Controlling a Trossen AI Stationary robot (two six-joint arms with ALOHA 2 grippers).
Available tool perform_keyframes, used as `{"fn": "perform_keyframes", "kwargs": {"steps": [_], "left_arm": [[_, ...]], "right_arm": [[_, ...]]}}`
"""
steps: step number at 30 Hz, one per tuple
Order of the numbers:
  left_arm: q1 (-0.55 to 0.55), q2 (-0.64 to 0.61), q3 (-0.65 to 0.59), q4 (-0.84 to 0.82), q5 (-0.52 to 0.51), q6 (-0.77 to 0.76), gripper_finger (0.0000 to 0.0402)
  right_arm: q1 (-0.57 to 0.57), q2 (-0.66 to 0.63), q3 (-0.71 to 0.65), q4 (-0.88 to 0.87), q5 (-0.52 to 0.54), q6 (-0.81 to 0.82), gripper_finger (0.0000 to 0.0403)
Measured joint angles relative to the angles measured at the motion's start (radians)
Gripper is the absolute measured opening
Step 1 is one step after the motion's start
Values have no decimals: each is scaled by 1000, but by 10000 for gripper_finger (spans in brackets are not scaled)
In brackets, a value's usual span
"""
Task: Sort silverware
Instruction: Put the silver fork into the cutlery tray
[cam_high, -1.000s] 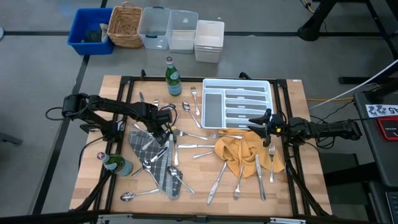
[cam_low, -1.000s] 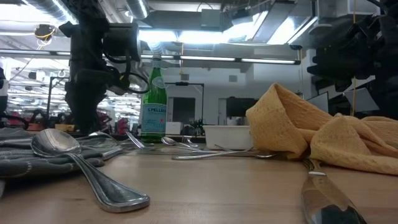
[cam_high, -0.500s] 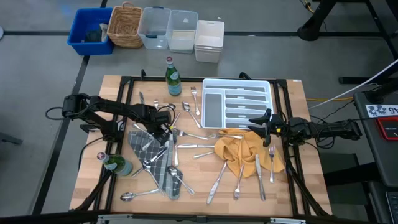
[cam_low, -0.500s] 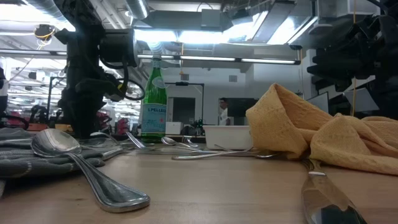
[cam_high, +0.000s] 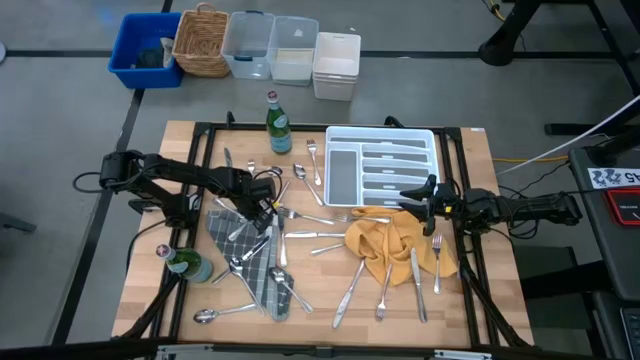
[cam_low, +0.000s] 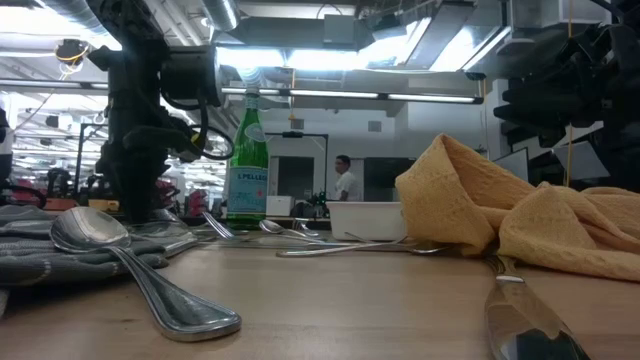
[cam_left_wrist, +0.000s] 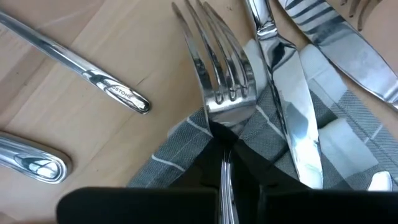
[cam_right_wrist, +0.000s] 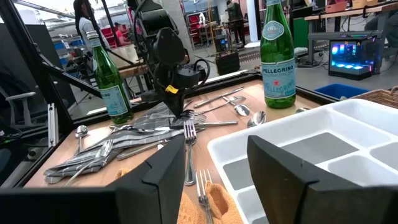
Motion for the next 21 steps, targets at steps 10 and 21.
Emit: {"fn": "perform_keyframes", "kwargs": {"steps": [10,21], "left_arm": [[0,-15,53,-39,11,17,1],[0,-79,147,35,12,50,0]], "right_arm": [[0,0,0,0,0,0,175],[0,0,0,0,0,0,175]]}}
